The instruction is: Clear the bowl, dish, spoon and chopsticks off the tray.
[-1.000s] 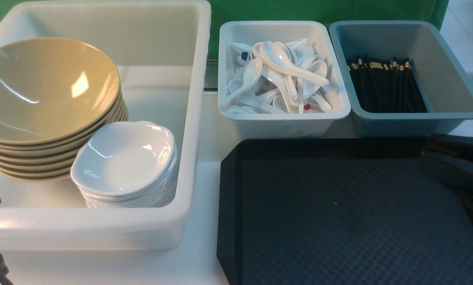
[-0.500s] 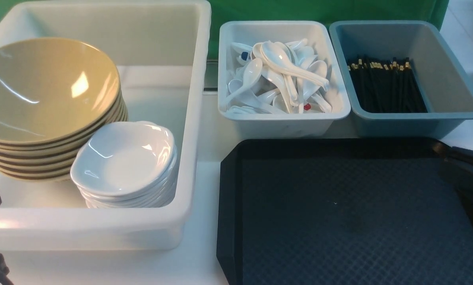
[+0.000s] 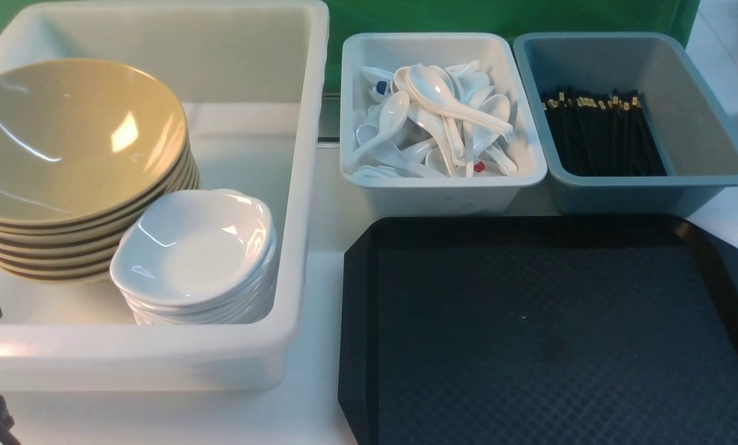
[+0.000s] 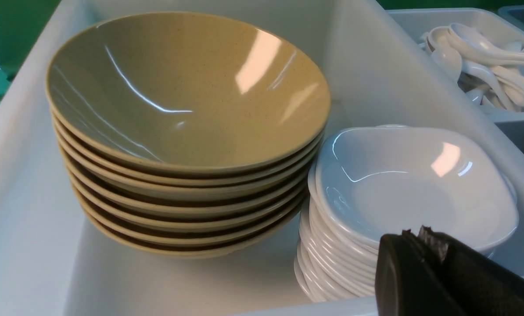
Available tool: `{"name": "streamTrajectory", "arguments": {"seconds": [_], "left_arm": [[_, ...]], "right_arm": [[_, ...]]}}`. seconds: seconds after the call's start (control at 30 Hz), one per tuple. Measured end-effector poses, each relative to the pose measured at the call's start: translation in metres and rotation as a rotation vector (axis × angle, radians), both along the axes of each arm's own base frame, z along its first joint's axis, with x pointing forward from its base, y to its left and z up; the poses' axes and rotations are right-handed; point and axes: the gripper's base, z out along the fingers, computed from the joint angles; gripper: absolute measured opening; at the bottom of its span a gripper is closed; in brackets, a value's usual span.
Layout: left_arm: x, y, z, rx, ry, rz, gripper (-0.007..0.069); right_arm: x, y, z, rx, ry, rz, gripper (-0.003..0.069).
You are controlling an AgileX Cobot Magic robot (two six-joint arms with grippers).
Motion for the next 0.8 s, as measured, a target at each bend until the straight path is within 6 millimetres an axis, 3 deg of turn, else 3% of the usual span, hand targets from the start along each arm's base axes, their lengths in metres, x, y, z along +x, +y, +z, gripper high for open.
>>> {"name": "streamTrajectory", "arguments": {"seconds": [0.23,0.8], "left_arm": [[0.0,0.0,0.0,0.0,-0.002,0.0,-0.0011],[0.0,0.0,0.0,0.0,-0.002,0.0,-0.0011]], "right_arm": [[-0.004,-0.005,-0.014,0.007,0.143,-0.072,0.0032],[-0.005,-0.005,-0.014,0.006,0.146,-0.073,0.0034]]}}
